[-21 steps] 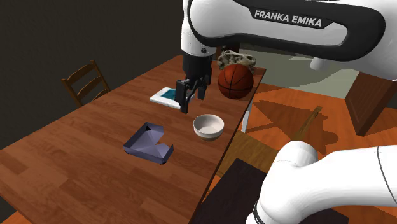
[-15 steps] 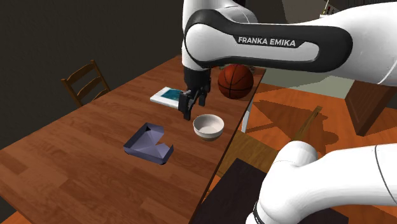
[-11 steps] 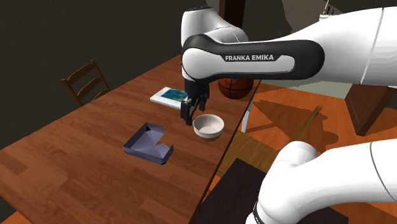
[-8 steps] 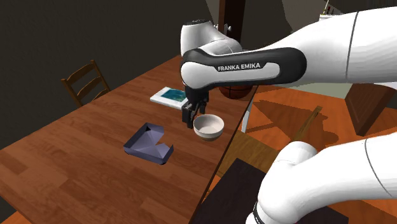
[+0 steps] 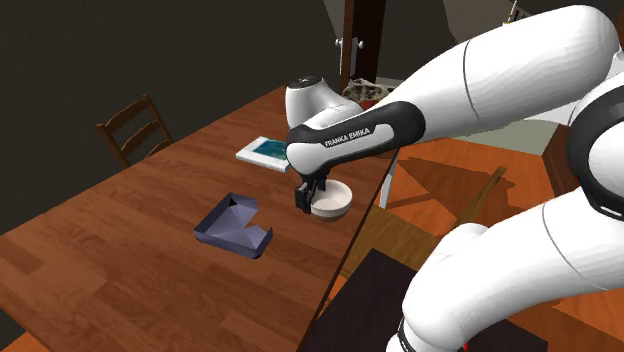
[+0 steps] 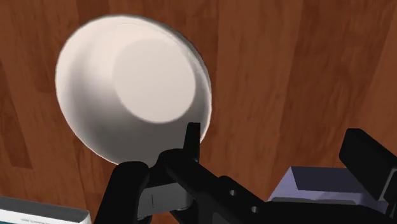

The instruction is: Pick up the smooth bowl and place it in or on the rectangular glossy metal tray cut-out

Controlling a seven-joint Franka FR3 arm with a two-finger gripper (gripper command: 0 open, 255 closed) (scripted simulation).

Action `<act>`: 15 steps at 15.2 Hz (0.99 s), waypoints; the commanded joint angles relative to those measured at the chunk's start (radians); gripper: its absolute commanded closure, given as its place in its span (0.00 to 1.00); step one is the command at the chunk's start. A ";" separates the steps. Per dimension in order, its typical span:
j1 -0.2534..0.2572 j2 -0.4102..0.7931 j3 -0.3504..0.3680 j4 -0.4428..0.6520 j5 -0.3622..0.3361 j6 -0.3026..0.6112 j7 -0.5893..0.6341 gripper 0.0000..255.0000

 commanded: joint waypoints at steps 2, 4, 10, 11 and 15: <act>-0.030 0.102 -0.018 -0.004 -0.055 0.103 -0.015 0.00; -0.050 0.173 -0.028 -0.001 -0.093 0.168 -0.019 0.00; -0.066 0.247 -0.038 -0.023 -0.124 0.265 -0.008 0.00; -0.069 0.259 -0.040 -0.027 -0.128 0.281 -0.005 0.00; -0.073 0.279 -0.042 -0.032 -0.136 0.307 -0.001 0.00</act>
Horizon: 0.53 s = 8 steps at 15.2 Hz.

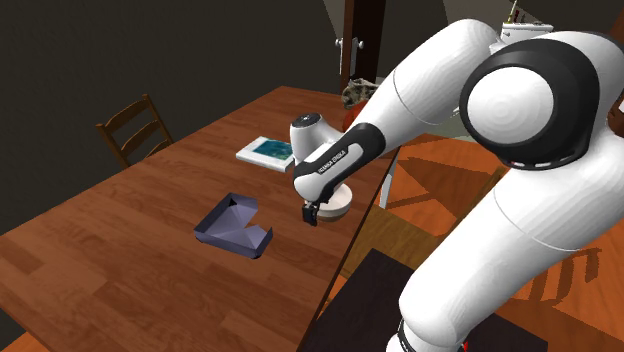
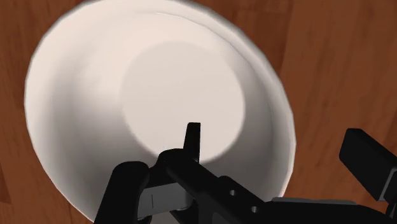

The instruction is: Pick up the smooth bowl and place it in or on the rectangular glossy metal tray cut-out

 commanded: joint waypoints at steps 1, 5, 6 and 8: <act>0.000 0.004 0.000 0.000 -0.001 0.005 0.002 0.00; 0.000 0.004 0.000 0.000 -0.001 0.004 0.001 0.00; 0.000 0.004 0.000 0.000 -0.001 0.004 0.001 1.00; 0.000 0.004 0.000 0.000 -0.001 0.004 0.001 1.00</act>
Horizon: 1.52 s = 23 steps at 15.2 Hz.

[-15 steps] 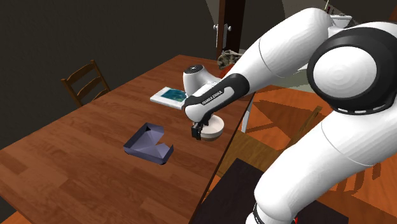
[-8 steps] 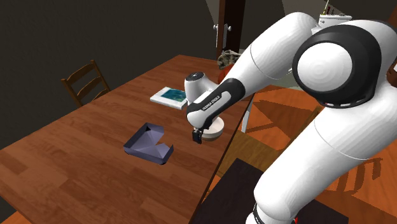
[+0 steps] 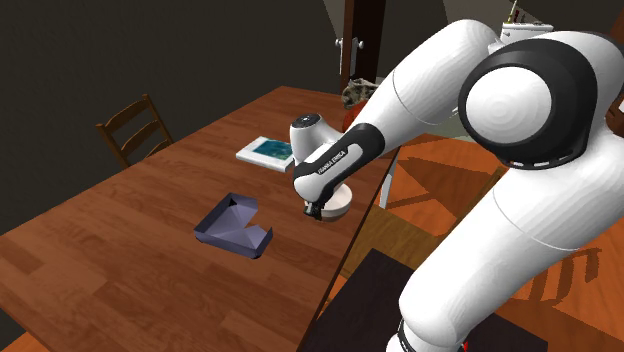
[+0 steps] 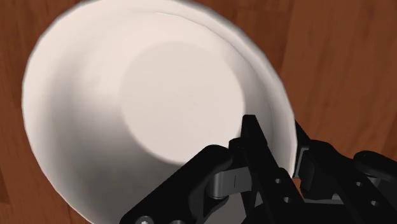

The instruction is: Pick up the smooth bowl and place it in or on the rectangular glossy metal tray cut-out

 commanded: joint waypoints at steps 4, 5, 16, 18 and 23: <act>0.000 0.000 0.000 0.000 0.000 0.000 0.000 1.00; 0.000 0.000 0.000 0.000 0.000 0.000 0.000 1.00; 0.012 -0.098 0.002 0.047 0.034 -0.144 -0.038 1.00; 0.014 -0.117 0.003 0.061 0.040 -0.175 -0.045 1.00; 0.019 -0.157 0.005 0.098 0.053 -0.252 -0.061 1.00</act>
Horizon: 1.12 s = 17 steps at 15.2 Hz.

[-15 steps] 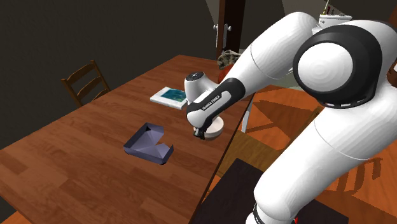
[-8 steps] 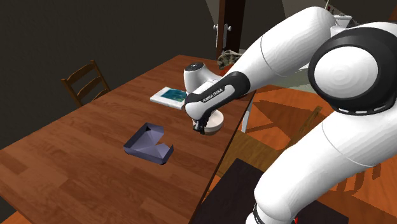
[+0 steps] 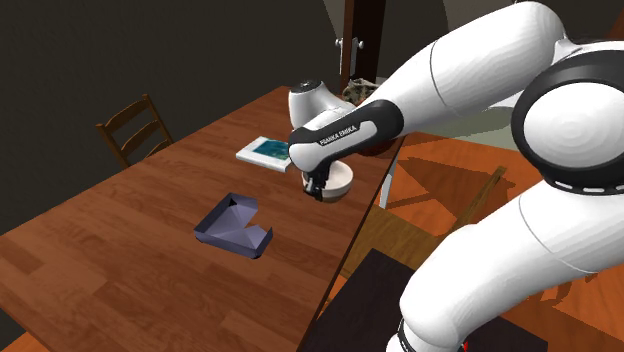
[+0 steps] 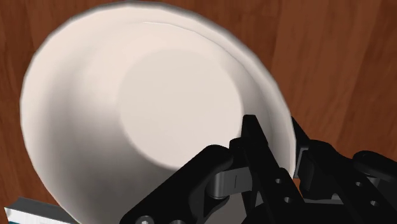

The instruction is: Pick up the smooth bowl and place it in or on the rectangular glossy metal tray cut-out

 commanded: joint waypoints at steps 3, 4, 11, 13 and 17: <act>0.004 -0.026 0.003 0.037 0.010 -0.063 -0.012 1.00; 0.005 -0.032 0.003 0.046 0.012 -0.077 -0.015 1.00; 0.051 0.023 0.072 0.146 0.051 -0.138 0.063 1.00; 0.070 0.064 0.103 0.189 0.063 -0.148 0.105 1.00; 0.106 0.153 0.160 0.288 0.079 -0.173 0.186 1.00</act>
